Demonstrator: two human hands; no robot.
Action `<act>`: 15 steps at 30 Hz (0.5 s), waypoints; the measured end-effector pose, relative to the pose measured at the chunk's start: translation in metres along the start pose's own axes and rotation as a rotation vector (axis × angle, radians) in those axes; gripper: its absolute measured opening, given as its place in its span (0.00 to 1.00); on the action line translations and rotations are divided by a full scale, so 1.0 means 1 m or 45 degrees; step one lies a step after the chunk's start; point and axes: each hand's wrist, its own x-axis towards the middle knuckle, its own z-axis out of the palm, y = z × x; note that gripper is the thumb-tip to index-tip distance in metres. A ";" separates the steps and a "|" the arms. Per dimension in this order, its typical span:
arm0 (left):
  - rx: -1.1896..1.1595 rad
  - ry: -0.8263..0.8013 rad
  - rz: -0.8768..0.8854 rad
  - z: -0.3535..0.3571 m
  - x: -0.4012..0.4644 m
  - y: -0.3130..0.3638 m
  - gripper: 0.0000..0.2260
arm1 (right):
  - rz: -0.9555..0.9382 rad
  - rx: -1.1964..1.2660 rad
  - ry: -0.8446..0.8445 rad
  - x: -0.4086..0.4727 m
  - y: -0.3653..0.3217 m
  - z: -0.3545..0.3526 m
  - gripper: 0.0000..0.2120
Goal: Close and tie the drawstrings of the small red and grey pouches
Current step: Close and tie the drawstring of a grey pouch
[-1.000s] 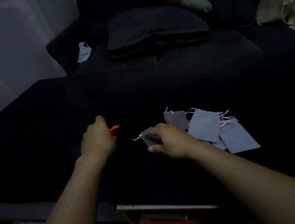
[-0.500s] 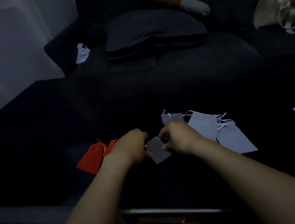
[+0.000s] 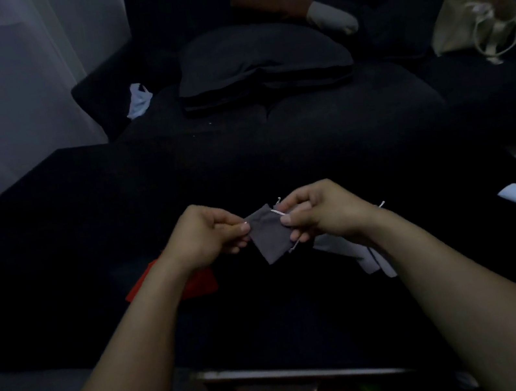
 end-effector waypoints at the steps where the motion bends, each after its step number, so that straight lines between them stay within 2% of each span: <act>1: 0.079 -0.010 -0.014 -0.001 -0.001 -0.001 0.05 | 0.004 -0.025 -0.011 -0.002 -0.002 -0.003 0.04; 3: 0.169 -0.012 -0.030 -0.002 -0.003 -0.003 0.08 | 0.005 -0.094 0.004 -0.005 -0.005 -0.009 0.05; 4: 0.122 0.008 -0.022 -0.001 -0.003 -0.003 0.09 | 0.006 -0.094 0.037 -0.006 -0.007 -0.012 0.06; 6: -0.206 0.081 -0.014 0.000 -0.003 0.005 0.11 | 0.005 0.029 0.108 -0.009 -0.009 -0.020 0.08; 10: -0.994 0.095 -0.074 0.005 -0.001 0.029 0.10 | -0.030 0.581 0.056 -0.019 -0.021 -0.030 0.10; 13: -1.405 -0.172 -0.079 0.017 -0.004 0.039 0.10 | -0.062 1.127 -0.100 -0.030 -0.031 -0.019 0.10; 15: -1.559 -0.244 -0.034 0.028 -0.003 0.045 0.10 | -0.118 1.371 -0.173 -0.035 -0.037 -0.014 0.11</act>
